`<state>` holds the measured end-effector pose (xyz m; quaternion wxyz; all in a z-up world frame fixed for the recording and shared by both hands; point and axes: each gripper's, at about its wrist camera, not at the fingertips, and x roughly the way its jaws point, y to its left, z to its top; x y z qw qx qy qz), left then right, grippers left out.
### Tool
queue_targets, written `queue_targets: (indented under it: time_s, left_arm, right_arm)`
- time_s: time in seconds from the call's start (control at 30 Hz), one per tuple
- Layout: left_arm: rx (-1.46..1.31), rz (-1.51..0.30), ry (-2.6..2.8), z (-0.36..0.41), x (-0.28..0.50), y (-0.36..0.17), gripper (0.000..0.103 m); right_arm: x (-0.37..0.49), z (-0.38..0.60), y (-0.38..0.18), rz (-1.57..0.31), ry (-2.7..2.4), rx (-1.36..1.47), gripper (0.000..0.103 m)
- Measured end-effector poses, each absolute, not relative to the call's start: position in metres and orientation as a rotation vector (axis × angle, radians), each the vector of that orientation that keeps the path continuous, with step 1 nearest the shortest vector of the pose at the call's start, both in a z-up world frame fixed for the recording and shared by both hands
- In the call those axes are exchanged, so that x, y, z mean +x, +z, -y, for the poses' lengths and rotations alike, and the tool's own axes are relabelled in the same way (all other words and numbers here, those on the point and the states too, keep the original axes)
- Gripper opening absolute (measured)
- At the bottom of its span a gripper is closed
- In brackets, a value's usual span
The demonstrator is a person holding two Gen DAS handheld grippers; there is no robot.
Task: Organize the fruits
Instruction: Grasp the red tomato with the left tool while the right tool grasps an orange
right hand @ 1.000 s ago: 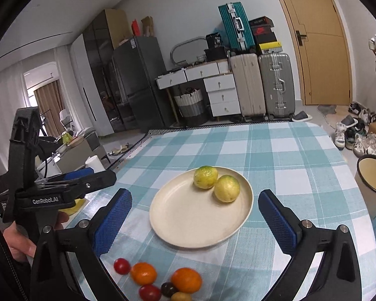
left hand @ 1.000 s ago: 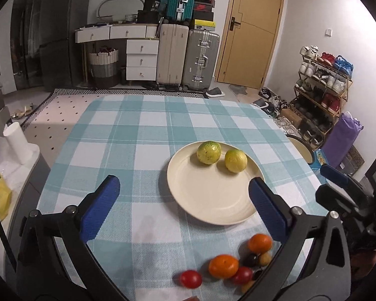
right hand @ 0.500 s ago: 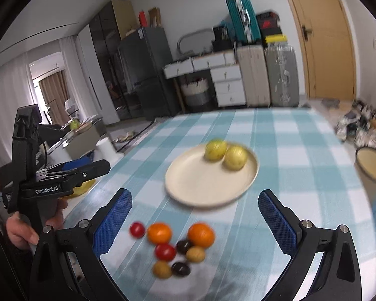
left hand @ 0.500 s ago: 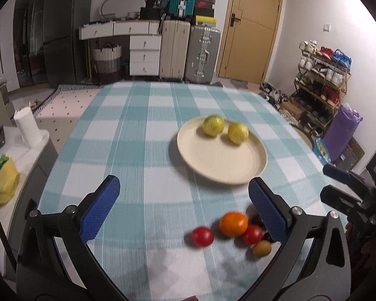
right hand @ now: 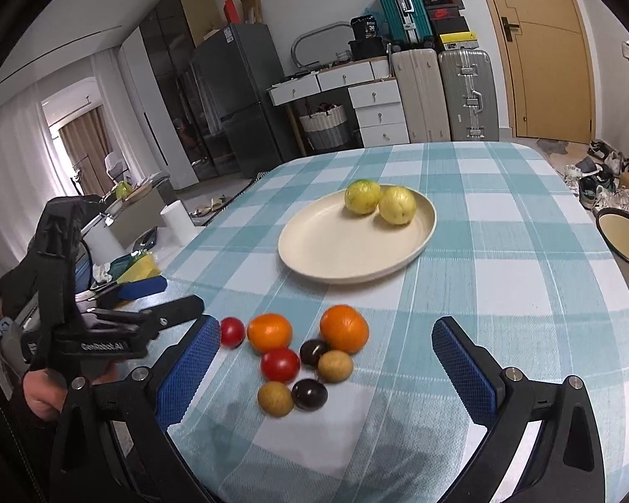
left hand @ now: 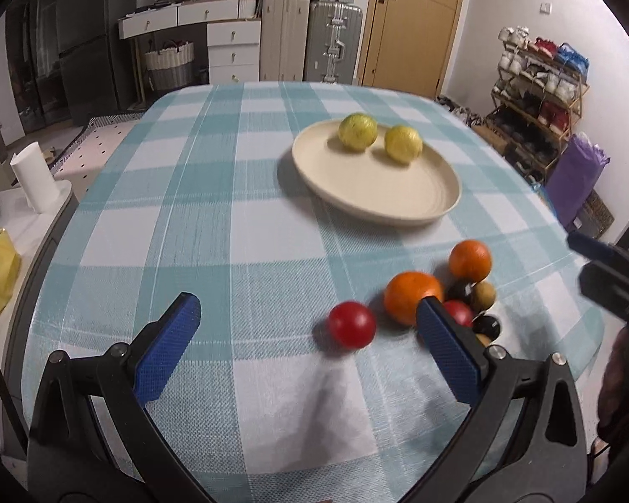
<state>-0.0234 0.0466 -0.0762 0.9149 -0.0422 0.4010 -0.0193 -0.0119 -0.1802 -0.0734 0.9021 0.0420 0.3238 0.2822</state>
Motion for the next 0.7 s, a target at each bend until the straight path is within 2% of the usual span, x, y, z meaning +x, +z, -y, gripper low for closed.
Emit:
queue_targets:
  time_s: [0.5, 0.6, 0.7]
  left_arm:
    - [-0.025, -0.897, -0.053, -0.043, -0.005, -0.108, 0.102]
    - [-0.048, -0.905, -0.083, -0.043, -0.002, -0.109, 0.095]
    - [-0.049, -0.924, -0.103, -0.041, 0.001, -0.112, 0.079]
  right_arm:
    - [-0.019, 0.169, -0.082, -0.685, 0.599, 0.064, 0.103]
    - [-0.020, 0.168, -0.083, -0.684, 0.601, 0.060, 0.103]
    - [-0.020, 0.169, -0.084, -0.688, 0.599, 0.068, 0.103]
